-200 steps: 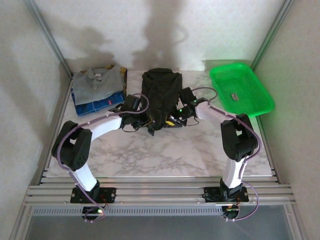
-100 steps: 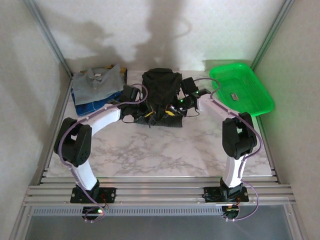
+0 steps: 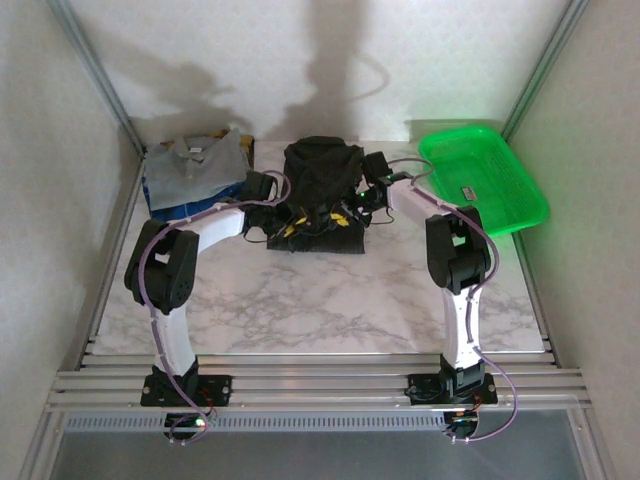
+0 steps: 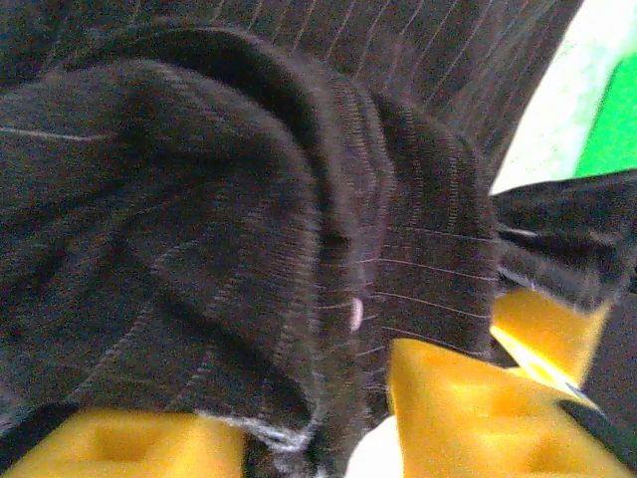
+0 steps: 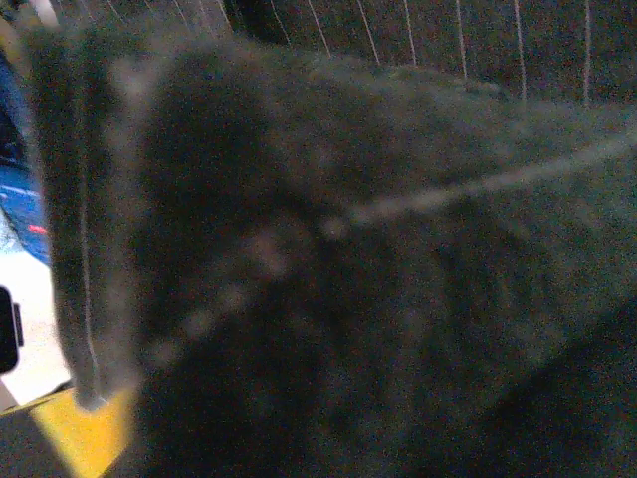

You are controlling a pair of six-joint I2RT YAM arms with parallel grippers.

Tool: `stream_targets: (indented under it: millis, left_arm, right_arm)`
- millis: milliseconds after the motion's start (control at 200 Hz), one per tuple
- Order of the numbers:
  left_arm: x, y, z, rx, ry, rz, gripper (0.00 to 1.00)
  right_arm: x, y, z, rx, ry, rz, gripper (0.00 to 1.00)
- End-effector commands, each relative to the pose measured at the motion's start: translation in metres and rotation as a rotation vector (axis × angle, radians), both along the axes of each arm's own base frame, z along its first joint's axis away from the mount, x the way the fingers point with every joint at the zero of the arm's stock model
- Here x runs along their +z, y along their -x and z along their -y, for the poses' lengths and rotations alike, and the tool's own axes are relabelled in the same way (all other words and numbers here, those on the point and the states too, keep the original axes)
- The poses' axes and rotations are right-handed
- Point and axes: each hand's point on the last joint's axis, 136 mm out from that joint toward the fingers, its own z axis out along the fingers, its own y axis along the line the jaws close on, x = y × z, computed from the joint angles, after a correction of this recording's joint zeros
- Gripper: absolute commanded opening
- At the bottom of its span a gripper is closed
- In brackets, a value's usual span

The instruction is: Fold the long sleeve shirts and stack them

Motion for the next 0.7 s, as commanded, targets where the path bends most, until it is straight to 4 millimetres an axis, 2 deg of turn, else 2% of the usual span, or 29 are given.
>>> stream_targets:
  millis: [0, 60, 190, 340, 445, 596, 646, 696]
  left_arm:
    - [0.024, -0.02, 0.01, 0.026, 0.083, 0.058, 0.57]
    - [0.027, -0.02, 0.01, 0.035, 0.091, 0.058, 0.64]
    - [0.034, -0.021, 0.01, 0.071, 0.132, 0.062, 0.73]
    - [0.046, -0.023, 0.014, 0.105, 0.214, 0.077, 0.75]
    - [0.049, -0.026, 0.016, 0.116, 0.246, 0.079, 0.76]
    - [0.049, -0.032, 0.018, 0.159, 0.299, 0.074, 0.76]
    - [0.05, -0.035, 0.019, 0.175, 0.321, 0.074, 0.76]
    - [0.05, -0.037, 0.019, 0.188, 0.332, 0.074, 0.76]
  right_arm:
    - [0.024, -0.024, -0.011, -0.009, -0.07, 0.044, 0.27]
    - [0.031, -0.03, -0.012, -0.007, -0.072, 0.065, 0.41]
    - [0.058, -0.032, -0.005, -0.005, -0.051, 0.159, 0.52]
    - [0.08, -0.008, 0.022, 0.017, 0.068, 0.252, 0.56]
    - [0.086, 0.015, 0.039, 0.032, 0.126, 0.281, 0.58]
    - [0.079, 0.042, 0.045, 0.073, 0.132, 0.267, 0.56]
    - [0.069, 0.05, 0.045, 0.088, 0.129, 0.248, 0.51]
    - [0.055, 0.059, 0.045, 0.104, 0.133, 0.218, 0.4]
